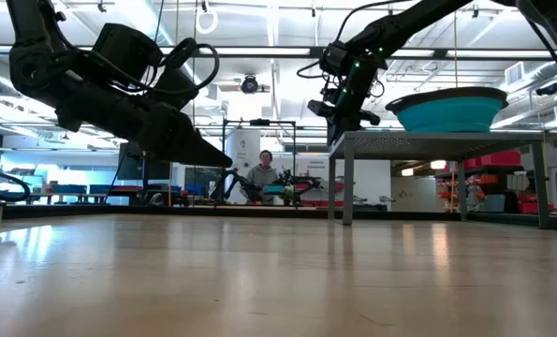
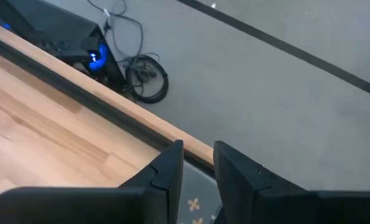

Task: Pick & Place Fruit
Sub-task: Put the blue table knife on the shelf

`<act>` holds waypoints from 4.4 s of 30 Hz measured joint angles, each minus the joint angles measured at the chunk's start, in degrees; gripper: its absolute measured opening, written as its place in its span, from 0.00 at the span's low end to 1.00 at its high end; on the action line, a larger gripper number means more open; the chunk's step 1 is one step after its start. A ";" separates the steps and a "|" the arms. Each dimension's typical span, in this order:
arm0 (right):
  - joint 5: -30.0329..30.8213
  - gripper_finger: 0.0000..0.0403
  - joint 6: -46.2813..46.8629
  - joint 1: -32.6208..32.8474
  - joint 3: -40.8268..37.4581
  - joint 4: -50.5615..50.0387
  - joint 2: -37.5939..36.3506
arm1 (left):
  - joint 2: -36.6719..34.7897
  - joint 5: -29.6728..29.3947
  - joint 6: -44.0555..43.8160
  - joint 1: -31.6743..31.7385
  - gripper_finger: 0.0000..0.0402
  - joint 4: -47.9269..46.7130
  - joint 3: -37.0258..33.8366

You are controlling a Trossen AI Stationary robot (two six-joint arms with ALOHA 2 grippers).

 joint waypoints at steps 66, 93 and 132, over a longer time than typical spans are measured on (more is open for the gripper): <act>2.03 0.25 1.20 -1.99 -0.30 -8.54 0.81 | 0.00 -5.63 -1.99 0.00 0.69 9.83 0.04; -0.27 0.25 2.04 -2.87 -2.41 -1.76 -2.69 | 0.00 -5.77 -2.03 0.02 0.69 9.81 0.02; -2.57 0.25 2.27 -3.85 -7.22 0.50 -2.71 | 0.00 -5.81 -1.86 0.00 0.69 9.64 0.02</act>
